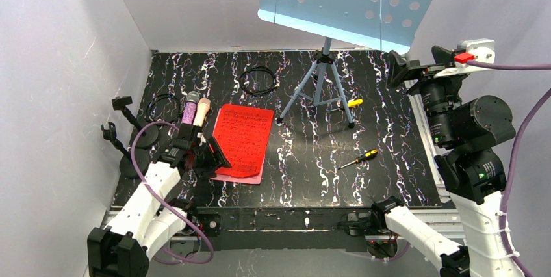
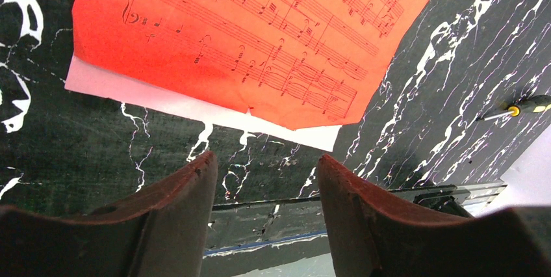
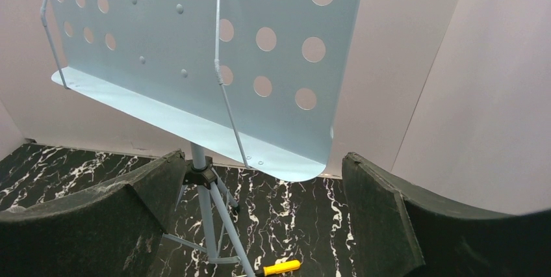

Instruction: Pack up the instrument practice props

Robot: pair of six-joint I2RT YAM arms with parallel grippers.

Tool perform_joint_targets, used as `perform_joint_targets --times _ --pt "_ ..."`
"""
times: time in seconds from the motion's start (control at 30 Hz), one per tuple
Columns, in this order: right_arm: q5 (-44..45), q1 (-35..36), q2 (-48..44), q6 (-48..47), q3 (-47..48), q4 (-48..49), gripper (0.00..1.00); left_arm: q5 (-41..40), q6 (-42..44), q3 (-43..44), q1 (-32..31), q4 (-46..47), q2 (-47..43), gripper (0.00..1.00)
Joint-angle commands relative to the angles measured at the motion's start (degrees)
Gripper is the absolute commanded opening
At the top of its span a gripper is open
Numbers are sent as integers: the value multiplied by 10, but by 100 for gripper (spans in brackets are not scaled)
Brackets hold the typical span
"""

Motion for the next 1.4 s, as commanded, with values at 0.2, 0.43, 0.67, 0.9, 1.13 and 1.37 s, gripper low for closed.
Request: perform_joint_targets --times 0.2,0.43,0.67,0.9,1.13,1.37 --pt "62 2 -42 1 -42 -14 99 -43 2 45 2 -85 -61 70" --pt "102 2 -87 2 -84 -72 99 -101 27 128 2 -147 -93 82" --pt "78 2 -125 20 -119 -144 99 -164 32 186 2 -192 -159 93" --pt "89 23 -164 38 -156 -169 99 -229 48 238 2 -229 -252 98" --pt "118 44 -205 59 -201 -166 99 -293 94 297 2 -267 -317 98" --pt "146 45 -255 75 -251 -148 99 -358 157 344 2 -288 -400 98"
